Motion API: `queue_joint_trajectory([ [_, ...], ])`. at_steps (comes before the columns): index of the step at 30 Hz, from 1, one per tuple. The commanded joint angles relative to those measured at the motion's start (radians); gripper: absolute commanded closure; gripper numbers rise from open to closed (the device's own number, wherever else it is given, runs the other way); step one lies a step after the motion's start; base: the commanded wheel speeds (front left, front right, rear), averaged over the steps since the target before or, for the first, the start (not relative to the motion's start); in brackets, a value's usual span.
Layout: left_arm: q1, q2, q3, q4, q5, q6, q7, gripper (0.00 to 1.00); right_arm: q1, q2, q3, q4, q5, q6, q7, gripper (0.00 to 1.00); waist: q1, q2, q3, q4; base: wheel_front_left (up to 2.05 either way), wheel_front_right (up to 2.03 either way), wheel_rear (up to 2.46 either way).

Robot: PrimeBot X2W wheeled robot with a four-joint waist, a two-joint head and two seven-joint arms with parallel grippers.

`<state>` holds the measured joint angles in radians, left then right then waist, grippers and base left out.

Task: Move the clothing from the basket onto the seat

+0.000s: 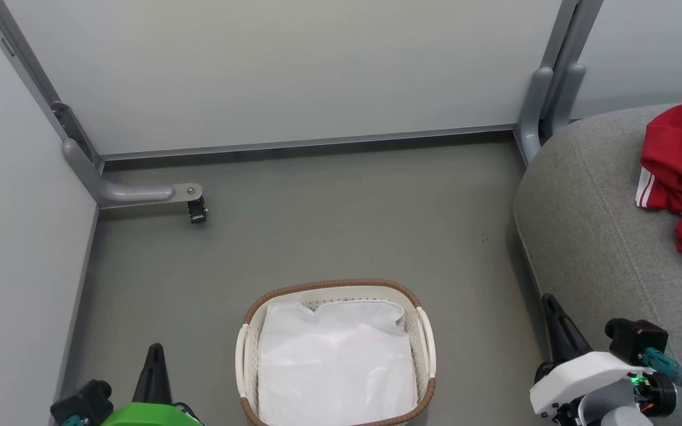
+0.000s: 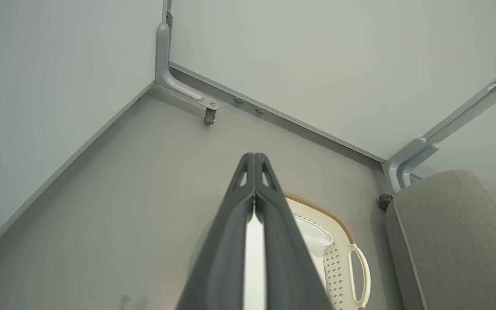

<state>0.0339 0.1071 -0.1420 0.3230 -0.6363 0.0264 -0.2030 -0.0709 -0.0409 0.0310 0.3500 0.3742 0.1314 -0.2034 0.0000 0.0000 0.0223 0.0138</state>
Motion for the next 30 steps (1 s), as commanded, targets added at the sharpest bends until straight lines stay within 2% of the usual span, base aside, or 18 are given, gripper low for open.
queue_joint_trajectory([
  [1,-0.027,-0.001,0.014,-0.020,-0.039,-0.007,0.008,1.00,-0.017,-0.003,-0.009,-0.022,0.046,0.000,0.009,1.00,0.0000,0.0000,0.000,0.000,0.00,0.00,0.00],
  [30,-0.073,-0.021,0.104,-0.043,-0.383,-0.063,0.122,1.00,-0.028,-0.006,-0.060,-0.055,0.484,0.000,0.123,1.00,0.0000,0.0000,-0.005,-0.004,0.00,0.00,0.00],
])
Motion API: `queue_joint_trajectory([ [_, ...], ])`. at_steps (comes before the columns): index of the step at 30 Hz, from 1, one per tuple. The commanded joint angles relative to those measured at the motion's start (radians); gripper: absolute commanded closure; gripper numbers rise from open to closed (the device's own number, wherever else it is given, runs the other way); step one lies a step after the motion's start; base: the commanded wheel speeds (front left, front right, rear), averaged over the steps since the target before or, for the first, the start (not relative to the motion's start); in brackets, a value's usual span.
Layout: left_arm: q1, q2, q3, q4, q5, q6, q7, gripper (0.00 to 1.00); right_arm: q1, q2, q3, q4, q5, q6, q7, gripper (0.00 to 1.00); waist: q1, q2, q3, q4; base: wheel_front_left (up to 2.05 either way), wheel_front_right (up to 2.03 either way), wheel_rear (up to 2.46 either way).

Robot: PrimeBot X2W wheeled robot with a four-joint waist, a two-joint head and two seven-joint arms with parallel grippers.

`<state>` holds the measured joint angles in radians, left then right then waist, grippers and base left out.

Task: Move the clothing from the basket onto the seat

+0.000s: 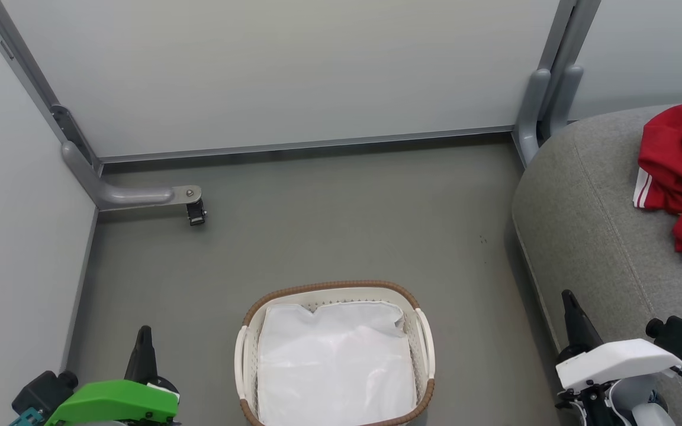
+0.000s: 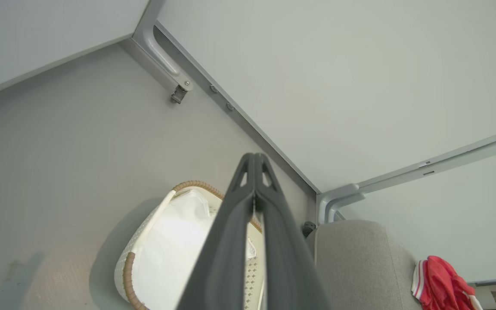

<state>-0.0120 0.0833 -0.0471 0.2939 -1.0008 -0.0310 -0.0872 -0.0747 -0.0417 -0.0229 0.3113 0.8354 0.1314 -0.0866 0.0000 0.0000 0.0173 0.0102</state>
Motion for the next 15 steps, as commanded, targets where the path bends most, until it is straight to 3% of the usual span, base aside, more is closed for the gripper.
queue_joint_trajectory([
  [1,-0.029,0.002,0.011,-0.015,-0.028,-0.007,0.009,1.00,-0.025,-0.006,-0.007,-0.017,0.034,0.000,0.009,1.00,0.0000,0.0000,0.000,0.000,0.00,0.00,0.00],
  [15,-0.046,-0.006,0.046,-0.024,-0.160,-0.029,0.053,1.00,-0.029,-0.007,-0.026,-0.030,0.203,-0.001,0.053,1.00,0.0000,0.0000,-0.003,-0.002,0.00,0.00,0.00],
])
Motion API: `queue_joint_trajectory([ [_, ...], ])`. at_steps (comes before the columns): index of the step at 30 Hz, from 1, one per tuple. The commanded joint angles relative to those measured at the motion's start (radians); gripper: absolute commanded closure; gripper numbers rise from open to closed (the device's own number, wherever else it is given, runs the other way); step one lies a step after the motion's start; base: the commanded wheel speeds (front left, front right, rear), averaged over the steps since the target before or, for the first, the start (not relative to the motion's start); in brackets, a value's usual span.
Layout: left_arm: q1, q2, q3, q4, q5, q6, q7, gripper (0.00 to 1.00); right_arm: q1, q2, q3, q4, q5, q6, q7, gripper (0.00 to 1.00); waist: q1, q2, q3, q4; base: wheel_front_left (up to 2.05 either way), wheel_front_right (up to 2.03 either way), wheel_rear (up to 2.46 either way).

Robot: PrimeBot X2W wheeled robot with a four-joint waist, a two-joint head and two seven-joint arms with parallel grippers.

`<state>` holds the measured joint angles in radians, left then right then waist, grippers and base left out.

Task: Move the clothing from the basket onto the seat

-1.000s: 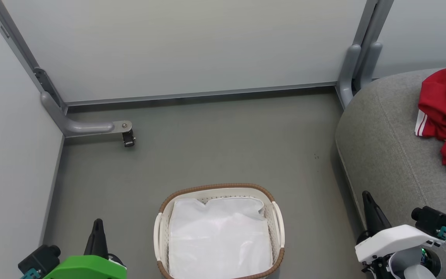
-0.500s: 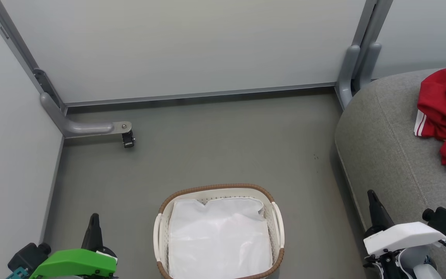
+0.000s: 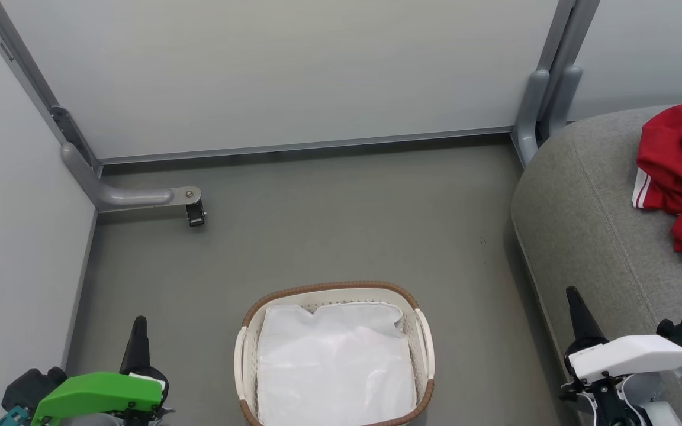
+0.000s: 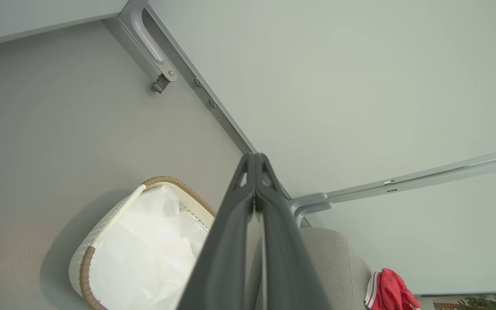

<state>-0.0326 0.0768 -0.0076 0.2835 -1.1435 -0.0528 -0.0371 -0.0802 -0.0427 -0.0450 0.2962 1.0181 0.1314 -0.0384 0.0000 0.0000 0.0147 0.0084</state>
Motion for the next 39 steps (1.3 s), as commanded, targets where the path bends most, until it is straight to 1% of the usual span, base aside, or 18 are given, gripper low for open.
queue_joint_trajectory([
  [1,-0.027,0.000,0.008,-0.014,-0.026,-0.009,0.006,1.00,-0.024,-0.006,-0.006,-0.015,0.030,-0.001,0.007,1.00,0.0000,0.0000,0.000,0.000,0.00,0.00,0.00],
  [18,-0.045,-0.009,0.045,-0.022,-0.162,-0.031,0.052,1.00,-0.025,-0.007,-0.026,-0.028,0.205,-0.001,0.053,1.00,0.0000,0.0000,-0.003,-0.002,0.00,0.00,0.00],
  [39,-0.065,-0.016,0.083,-0.031,-0.306,-0.055,0.100,1.00,-0.030,-0.009,-0.047,-0.040,0.388,-0.001,0.101,1.00,0.0000,0.0000,-0.007,-0.005,0.00,0.00,0.00],
])
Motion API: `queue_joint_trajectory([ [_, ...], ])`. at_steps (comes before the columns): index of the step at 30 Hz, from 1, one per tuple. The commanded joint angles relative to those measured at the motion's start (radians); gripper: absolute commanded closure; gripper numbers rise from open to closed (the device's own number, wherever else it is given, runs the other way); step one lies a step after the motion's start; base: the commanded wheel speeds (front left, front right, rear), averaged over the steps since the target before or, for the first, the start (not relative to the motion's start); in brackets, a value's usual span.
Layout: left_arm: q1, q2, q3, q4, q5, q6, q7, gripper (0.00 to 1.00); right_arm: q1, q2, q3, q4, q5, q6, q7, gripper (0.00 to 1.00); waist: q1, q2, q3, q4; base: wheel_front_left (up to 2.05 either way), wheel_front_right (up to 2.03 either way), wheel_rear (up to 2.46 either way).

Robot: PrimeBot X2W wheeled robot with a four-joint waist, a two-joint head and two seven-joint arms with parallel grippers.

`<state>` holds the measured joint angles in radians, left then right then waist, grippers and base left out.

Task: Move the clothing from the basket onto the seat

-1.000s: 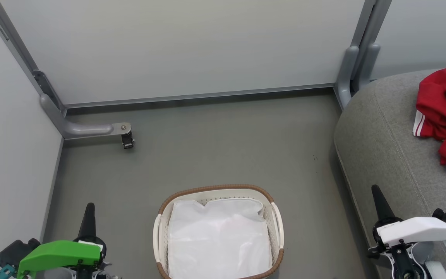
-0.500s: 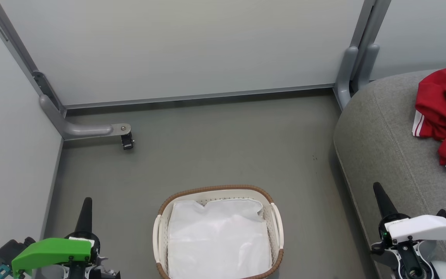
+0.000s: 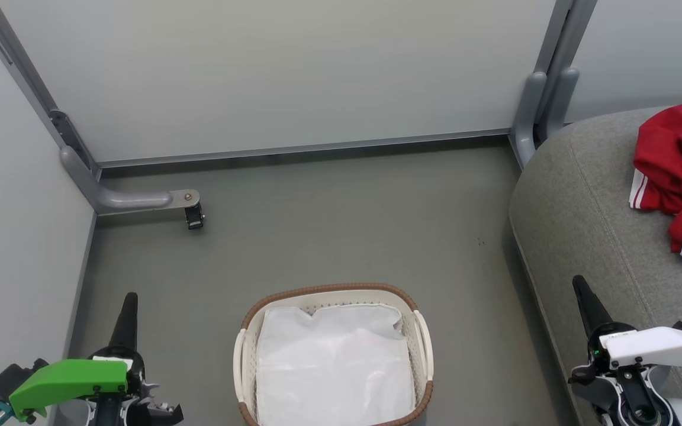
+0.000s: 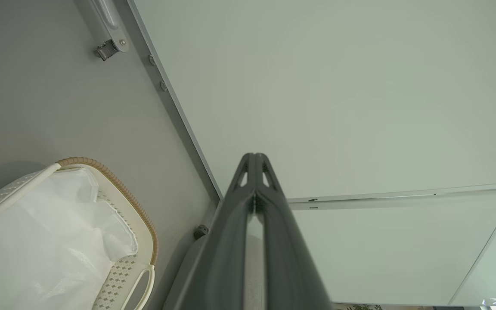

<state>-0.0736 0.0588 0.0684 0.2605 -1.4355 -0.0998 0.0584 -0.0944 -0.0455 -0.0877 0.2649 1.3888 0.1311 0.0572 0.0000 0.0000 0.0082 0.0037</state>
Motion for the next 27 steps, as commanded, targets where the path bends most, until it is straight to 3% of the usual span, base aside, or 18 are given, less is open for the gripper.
queue_joint_trajectory([
  [1,-0.025,0.001,0.009,-0.008,-0.020,-0.008,0.006,1.00,-0.016,-0.006,-0.005,-0.010,0.024,0.000,0.007,1.00,0.0000,0.0000,0.000,0.000,0.00,0.00,0.00],
  [27,-0.042,-0.008,0.047,-0.017,-0.169,-0.034,0.056,1.00,-0.018,-0.007,-0.027,-0.022,0.212,-0.001,0.056,1.00,0.0000,0.0000,-0.005,-0.003,0.00,0.00,0.00],
])
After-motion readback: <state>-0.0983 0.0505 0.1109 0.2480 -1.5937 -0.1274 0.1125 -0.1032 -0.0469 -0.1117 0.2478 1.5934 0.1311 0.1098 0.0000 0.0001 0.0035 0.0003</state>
